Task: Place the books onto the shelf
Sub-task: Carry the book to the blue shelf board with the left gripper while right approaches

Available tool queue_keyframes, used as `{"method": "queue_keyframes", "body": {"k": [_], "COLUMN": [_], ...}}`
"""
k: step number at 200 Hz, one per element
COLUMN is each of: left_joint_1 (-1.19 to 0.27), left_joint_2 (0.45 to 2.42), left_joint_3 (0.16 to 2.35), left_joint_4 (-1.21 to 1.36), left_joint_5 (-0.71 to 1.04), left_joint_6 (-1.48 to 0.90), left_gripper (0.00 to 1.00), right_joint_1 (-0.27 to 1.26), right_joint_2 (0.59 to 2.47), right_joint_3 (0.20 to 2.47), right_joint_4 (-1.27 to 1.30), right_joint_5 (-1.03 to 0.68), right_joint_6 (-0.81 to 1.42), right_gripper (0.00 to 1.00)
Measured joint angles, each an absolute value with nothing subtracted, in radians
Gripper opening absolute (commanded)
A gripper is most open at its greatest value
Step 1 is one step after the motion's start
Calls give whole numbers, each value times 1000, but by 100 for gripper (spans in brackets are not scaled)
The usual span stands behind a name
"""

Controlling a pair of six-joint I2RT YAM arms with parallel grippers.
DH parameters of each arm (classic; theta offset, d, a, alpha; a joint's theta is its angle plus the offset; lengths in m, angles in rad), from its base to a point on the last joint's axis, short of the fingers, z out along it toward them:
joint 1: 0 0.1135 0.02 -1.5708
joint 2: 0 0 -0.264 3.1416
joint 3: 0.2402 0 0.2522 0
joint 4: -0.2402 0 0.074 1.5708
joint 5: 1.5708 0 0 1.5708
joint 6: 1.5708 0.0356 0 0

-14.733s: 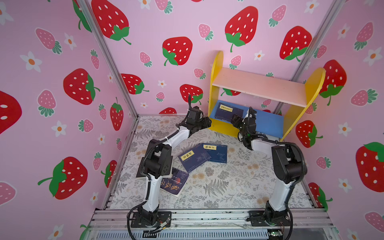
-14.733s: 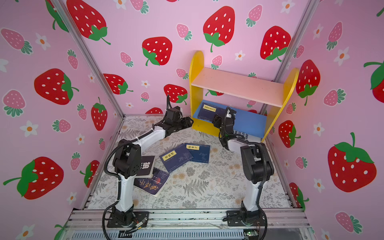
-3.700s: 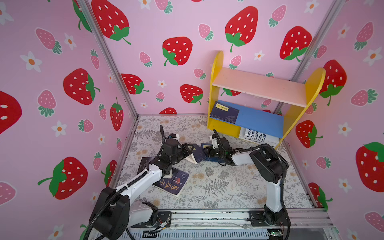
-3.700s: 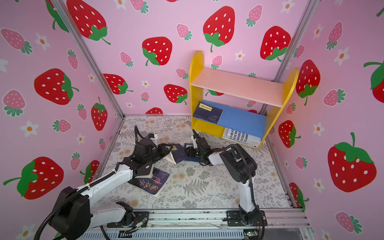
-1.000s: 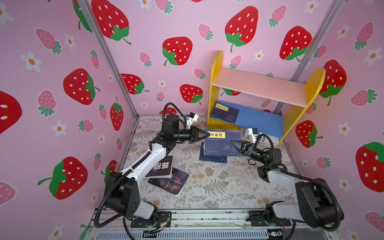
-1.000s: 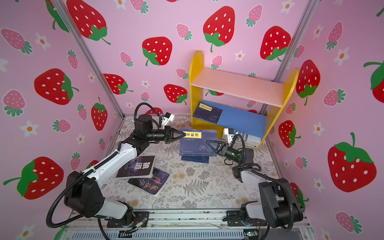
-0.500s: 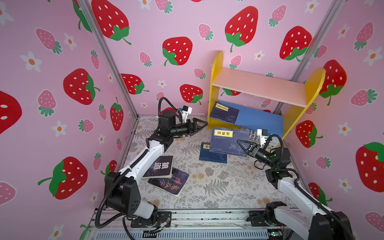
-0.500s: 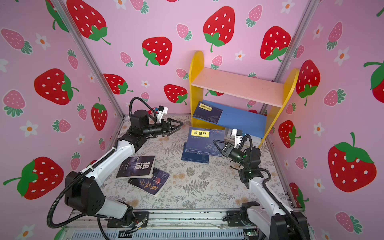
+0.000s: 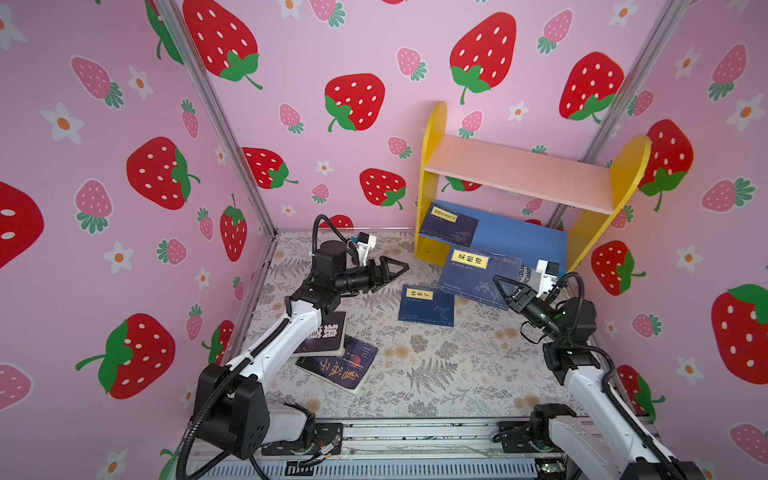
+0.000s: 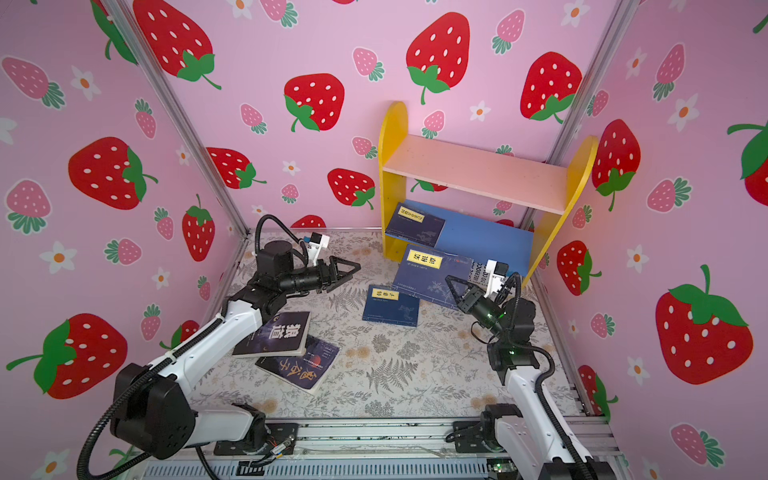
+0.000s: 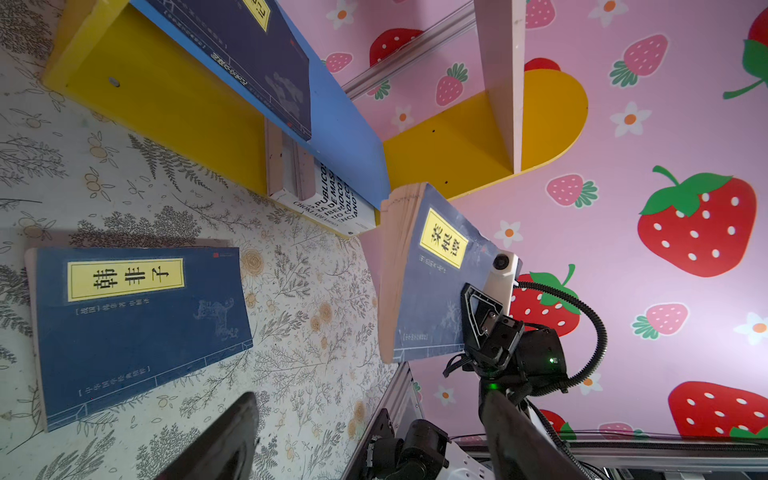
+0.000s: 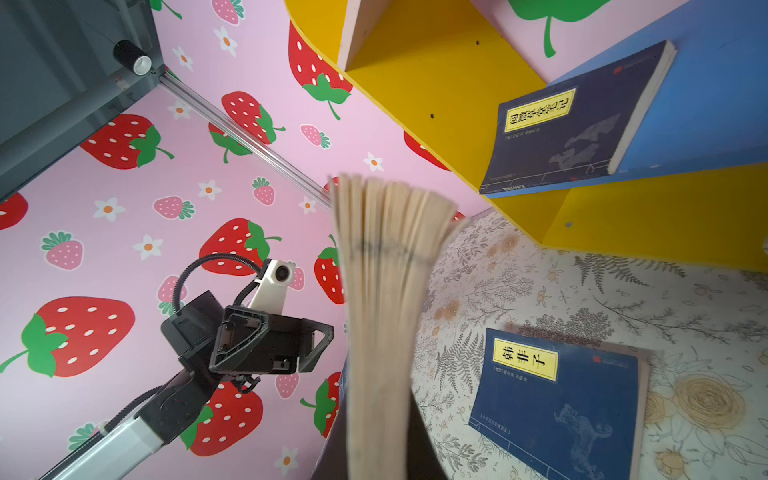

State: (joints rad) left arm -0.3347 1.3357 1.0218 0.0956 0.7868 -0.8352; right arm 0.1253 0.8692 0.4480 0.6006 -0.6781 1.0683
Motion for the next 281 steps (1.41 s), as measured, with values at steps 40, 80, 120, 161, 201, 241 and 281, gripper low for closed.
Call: {"method": "queue_keyframes", "body": {"k": [40,80,120,161,201,241,281], "left_joint_1": [-349,-421,-533,-641,-701,-732,-748], "left_joint_2": [1287,1286,1337,1455,1613,1748,1848], "left_joint_3": [998,980,970,934,975,1102,1207], "left_joint_4": [138,192,261,446,583,704,792], "left_joint_5": [678,570,458,369,345,339,330], "left_joint_6": [-873,-913,-948,-1046,-1137,-1209,-1264], "left_gripper": [89,89,89,88,85,80,71], "right_joint_1": [108,59,-10,-18,-18,1,47], "right_joint_2": [923,948,948,951,962,963,1006], "right_joint_3": [448,448,447,419,419,424,461], "right_joint_4": [582,575,589,683,729,725,718], "right_joint_5": [-687,-716,-723,-679,-640,-575,-523], "right_joint_6": [1003,966,1015,1158,1250,1277,1283], "right_gripper": [3,3,3,3,3,3,3]}}
